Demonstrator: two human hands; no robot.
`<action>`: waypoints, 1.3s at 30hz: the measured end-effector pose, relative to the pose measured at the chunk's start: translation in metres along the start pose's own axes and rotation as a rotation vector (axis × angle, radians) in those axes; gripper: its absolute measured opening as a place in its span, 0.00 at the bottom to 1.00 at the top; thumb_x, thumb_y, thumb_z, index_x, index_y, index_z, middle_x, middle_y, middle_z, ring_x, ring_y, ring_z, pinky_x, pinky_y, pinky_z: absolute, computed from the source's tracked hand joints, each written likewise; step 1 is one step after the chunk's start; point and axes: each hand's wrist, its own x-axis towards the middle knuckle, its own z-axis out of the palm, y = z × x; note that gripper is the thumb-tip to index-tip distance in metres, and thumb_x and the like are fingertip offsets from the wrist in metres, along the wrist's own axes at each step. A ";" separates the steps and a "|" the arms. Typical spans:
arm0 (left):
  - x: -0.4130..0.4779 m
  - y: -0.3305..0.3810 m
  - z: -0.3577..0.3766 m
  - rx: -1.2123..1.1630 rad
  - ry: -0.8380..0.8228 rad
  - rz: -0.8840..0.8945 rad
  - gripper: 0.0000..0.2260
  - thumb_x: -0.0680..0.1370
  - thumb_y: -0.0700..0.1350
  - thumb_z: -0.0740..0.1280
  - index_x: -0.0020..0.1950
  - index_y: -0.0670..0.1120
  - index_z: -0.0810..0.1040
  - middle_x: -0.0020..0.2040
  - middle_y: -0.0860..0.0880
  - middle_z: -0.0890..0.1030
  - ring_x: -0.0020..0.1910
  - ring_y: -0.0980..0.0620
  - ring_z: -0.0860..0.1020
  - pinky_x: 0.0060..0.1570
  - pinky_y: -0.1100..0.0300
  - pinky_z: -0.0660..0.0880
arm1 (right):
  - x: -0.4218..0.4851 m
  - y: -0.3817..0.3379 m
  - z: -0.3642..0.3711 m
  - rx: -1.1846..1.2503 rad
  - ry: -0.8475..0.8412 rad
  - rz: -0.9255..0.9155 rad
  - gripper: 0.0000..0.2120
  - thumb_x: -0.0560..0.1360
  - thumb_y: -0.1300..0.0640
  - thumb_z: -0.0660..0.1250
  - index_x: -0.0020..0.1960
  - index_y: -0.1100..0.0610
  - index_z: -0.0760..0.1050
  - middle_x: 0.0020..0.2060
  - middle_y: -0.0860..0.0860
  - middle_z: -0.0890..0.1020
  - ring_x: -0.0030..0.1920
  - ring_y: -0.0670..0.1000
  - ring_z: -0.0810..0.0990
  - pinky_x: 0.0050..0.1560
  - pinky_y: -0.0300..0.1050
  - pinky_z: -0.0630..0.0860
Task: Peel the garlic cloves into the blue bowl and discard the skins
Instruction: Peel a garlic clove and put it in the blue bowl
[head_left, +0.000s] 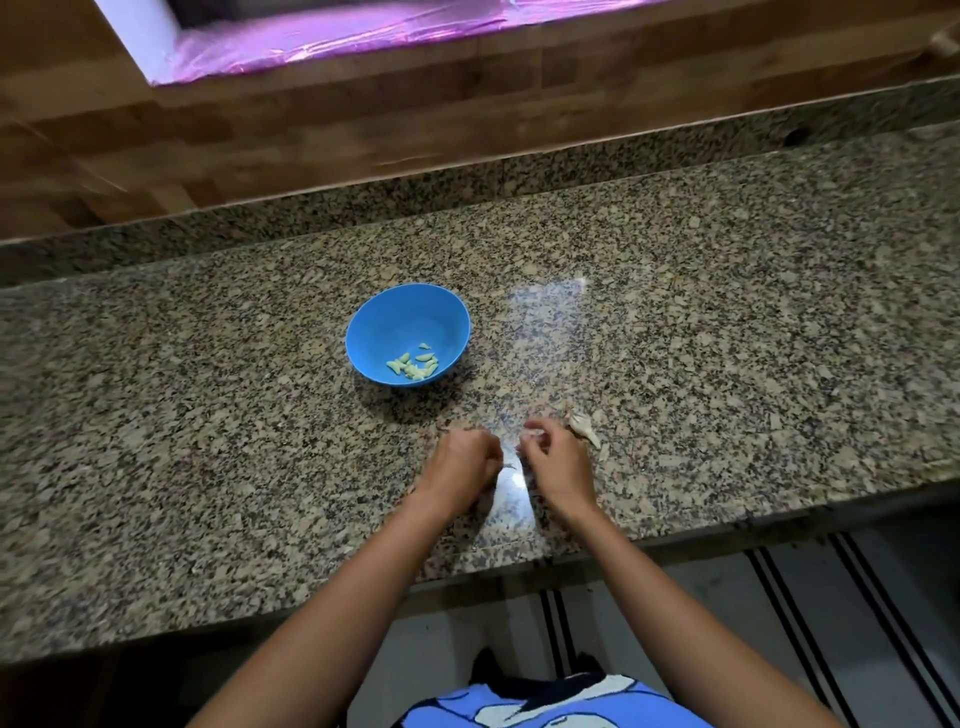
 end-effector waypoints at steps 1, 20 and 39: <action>0.001 -0.001 -0.002 -0.069 -0.019 -0.035 0.03 0.75 0.40 0.69 0.44 0.45 0.83 0.40 0.48 0.84 0.38 0.54 0.81 0.45 0.58 0.80 | 0.002 0.002 0.000 0.084 -0.030 0.072 0.07 0.78 0.58 0.61 0.54 0.55 0.76 0.44 0.53 0.82 0.33 0.48 0.76 0.37 0.44 0.78; 0.013 0.006 -0.002 -0.345 0.110 -0.262 0.03 0.71 0.42 0.72 0.39 0.43 0.82 0.33 0.49 0.83 0.34 0.52 0.82 0.37 0.57 0.80 | 0.011 0.014 -0.005 0.329 -0.082 0.204 0.07 0.78 0.62 0.61 0.50 0.59 0.77 0.36 0.52 0.81 0.31 0.48 0.77 0.35 0.42 0.75; 0.021 0.017 0.001 -0.478 -0.064 -0.505 0.05 0.70 0.40 0.75 0.39 0.39 0.82 0.34 0.45 0.83 0.31 0.51 0.82 0.32 0.60 0.80 | 0.010 0.017 -0.005 0.357 -0.055 0.172 0.07 0.79 0.64 0.60 0.50 0.60 0.77 0.37 0.55 0.81 0.31 0.50 0.77 0.35 0.42 0.76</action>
